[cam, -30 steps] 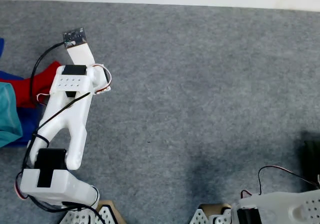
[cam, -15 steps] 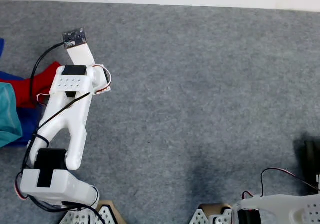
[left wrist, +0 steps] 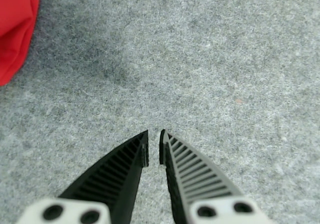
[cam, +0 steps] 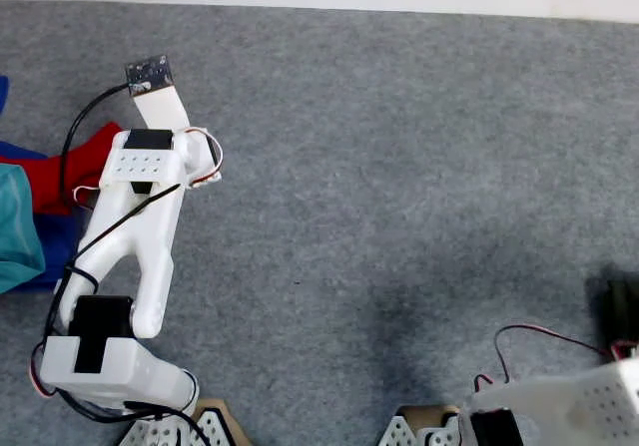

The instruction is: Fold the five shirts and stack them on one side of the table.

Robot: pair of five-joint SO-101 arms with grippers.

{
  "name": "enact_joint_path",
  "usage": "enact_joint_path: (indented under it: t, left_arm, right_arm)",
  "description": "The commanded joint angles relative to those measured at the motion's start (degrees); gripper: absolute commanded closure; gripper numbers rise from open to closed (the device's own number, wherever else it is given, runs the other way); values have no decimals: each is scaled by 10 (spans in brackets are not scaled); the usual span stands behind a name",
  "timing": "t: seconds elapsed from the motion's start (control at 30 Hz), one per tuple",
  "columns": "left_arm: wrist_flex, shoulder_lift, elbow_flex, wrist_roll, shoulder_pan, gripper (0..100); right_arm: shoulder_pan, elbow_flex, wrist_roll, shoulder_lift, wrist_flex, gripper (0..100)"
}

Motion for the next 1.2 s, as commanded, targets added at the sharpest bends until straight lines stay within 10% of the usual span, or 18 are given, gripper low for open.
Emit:
enact_joint_path:
  t: [0.0, 0.2, 0.63, 0.97, 1.17]
  left_arm:
    - [-6, -5, -2, 2, 6, 934]
    - [60, -21, -64, 2, -84, 934]
    - [134, -29, -204, -40, -454, 933]
    - [46, -24, -199, -66, -679, 933]
    - [-48, 20, -138, -99, -662, 814]
  right_arm:
    - [-88, -41, -66, -33, 12, 801]
    - [-222, -38, -165, -32, 14, 995]
    - [-556, 141, -188, -34, 13, 986]
    - [-904, 158, -156, -36, 5, 985]
    - [-969, 165, -156, -31, -22, 985]
